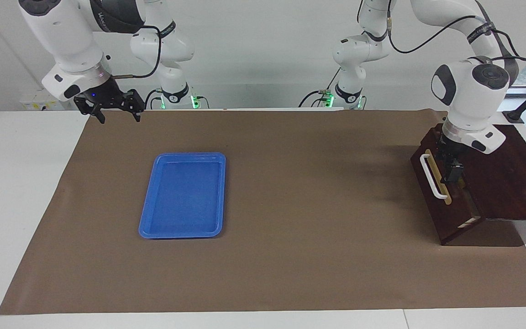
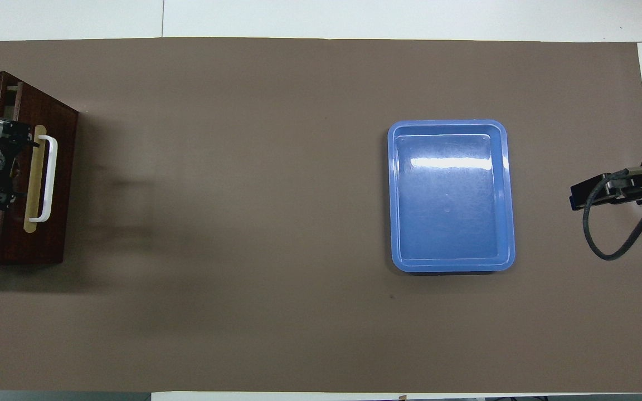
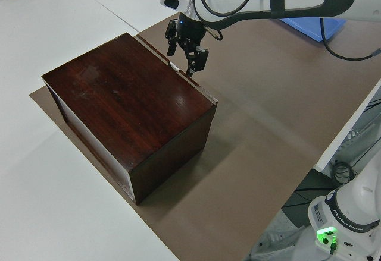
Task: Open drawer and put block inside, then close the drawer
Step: 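Push the drawer shut with the left gripper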
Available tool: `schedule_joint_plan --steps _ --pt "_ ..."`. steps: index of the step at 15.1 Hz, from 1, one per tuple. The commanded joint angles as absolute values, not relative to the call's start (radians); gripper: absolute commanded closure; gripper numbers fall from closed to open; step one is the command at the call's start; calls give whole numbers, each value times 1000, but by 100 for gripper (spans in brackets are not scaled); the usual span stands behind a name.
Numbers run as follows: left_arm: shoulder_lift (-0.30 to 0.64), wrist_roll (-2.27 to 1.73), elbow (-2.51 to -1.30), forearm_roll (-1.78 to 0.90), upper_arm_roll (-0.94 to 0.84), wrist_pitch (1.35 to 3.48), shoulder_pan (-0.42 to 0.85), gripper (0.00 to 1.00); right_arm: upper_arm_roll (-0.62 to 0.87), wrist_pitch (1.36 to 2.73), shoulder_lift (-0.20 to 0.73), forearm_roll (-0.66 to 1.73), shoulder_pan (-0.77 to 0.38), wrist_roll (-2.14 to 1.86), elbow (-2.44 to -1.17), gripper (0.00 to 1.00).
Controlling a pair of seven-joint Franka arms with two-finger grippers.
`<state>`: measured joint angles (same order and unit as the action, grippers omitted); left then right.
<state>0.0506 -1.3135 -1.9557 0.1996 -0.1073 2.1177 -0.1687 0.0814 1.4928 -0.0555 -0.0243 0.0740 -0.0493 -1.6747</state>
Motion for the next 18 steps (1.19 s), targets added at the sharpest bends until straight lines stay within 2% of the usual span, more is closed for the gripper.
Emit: schedule_joint_plan --steps 1,6,10,13,15,18 --pt "46 -1289 -1968 215 -109 2140 -211 0 87 1489 -72 -28 89 -75 -1687 0" --pt "52 -1285 -1945 215 -110 2132 -210 0 89 1489 -72 -28 89 -75 -1687 0" --pt "55 -1264 -1781 151 -118 1921 -115 0 89 1489 -72 -28 89 -75 -1687 0" --pt "45 -1102 -1701 103 -118 1787 -28 0 89 1489 -72 -28 89 -75 -1687 0" --pt "55 -1037 -1629 48 -120 1726 -20 0 87 1489 -72 -28 89 -75 -1687 0" --pt "26 -794 -1620 9 -123 1649 -18 0 87 1489 -72 -26 89 -75 -1687 0"
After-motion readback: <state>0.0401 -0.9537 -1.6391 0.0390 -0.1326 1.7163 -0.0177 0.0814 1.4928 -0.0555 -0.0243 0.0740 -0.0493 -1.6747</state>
